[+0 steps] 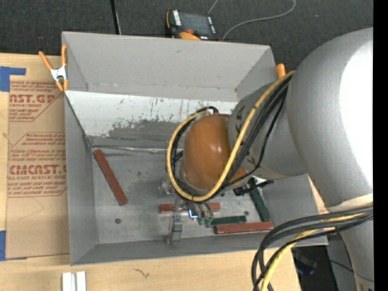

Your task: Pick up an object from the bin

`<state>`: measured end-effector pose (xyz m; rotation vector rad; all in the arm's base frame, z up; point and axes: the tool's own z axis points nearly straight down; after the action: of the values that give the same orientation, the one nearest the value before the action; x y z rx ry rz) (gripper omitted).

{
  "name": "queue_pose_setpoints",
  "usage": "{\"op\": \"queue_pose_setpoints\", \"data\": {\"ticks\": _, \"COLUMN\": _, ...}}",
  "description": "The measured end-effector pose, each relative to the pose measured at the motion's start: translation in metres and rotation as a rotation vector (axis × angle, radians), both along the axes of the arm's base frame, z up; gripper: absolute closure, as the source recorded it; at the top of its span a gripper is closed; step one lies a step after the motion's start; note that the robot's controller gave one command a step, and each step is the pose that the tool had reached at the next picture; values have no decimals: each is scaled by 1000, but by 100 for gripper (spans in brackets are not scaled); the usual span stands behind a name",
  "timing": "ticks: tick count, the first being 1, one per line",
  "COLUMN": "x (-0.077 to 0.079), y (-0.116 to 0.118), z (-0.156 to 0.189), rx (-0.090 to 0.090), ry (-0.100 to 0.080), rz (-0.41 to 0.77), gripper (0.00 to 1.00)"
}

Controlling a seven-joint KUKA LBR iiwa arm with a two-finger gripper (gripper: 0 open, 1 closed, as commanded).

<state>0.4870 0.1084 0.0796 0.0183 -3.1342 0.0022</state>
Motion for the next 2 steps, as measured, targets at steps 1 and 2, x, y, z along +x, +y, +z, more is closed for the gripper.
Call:
{"op": "queue_pose_setpoints", "data": {"ticks": 1, "x": 3, "y": 1, "z": 2, "rx": 3, "ry": -7, "rz": 2, "gripper": 100}}
{"op": "queue_pose_setpoints", "data": {"ticks": 2, "x": -4, "y": -74, "z": 41, "rx": -1, "ry": -12, "rz": -229, "gripper": 100}}
